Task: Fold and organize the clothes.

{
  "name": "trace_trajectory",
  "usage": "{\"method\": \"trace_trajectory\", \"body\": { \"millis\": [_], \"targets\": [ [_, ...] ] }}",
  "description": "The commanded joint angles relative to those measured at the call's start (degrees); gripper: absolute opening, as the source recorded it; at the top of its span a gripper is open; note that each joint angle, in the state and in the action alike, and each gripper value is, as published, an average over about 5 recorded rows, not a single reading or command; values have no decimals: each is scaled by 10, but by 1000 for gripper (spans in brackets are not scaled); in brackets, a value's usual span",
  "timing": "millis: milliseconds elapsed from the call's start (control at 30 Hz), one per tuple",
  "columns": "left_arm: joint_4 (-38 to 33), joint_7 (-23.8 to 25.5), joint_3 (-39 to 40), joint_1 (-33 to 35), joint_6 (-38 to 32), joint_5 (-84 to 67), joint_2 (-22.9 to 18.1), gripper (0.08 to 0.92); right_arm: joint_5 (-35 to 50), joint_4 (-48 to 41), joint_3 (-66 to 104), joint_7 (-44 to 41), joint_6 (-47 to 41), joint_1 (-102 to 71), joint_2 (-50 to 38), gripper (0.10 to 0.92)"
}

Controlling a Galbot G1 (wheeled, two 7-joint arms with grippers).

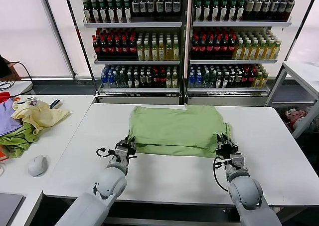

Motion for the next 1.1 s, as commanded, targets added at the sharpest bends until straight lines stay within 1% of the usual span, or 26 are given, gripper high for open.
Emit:
{"method": "trace_trajectory", "body": {
  "millis": [33, 167, 267, 367, 433, 500, 600, 667, 733, 1100],
  "targets": [
    [-61, -7, -27, 62, -1, 2, 9, 389, 10, 43, 52, 1, 4, -59, 2, 527],
    [-51, -6, -27, 61, 1, -8, 6, 510, 44, 41, 75, 9, -22, -76, 8, 639],
    [-33, -7, -25, 44, 2, -17, -4, 596, 63, 25, 76, 16, -44, -72, 15, 726],
    [-13, -7, -21, 26, 4, -24, -12, 683, 77, 11, 67, 20, -68, -60, 17, 794],
    [1, -7, -18, 16, 7, -29, -17, 734, 85, 2, 59, 23, -82, -51, 17, 815],
    [13, -8, -16, 9, 10, -34, -22, 784, 92, -5, 51, 27, -92, -45, 16, 819],
    [21, -10, -15, 7, 12, -38, -26, 814, 100, -12, 40, 33, -99, -43, 14, 785],
    [20, -12, -15, 11, 13, -39, -27, 798, 104, -13, 35, 34, -99, -44, 13, 741],
    [19, -12, -15, 15, 15, -41, -26, 763, 108, -12, 32, 34, -97, -46, 13, 690],
    [20, -10, -18, 21, 32, -71, -22, 448, 107, -8, 27, 25, -81, -49, 2, 370]
  ]
}}
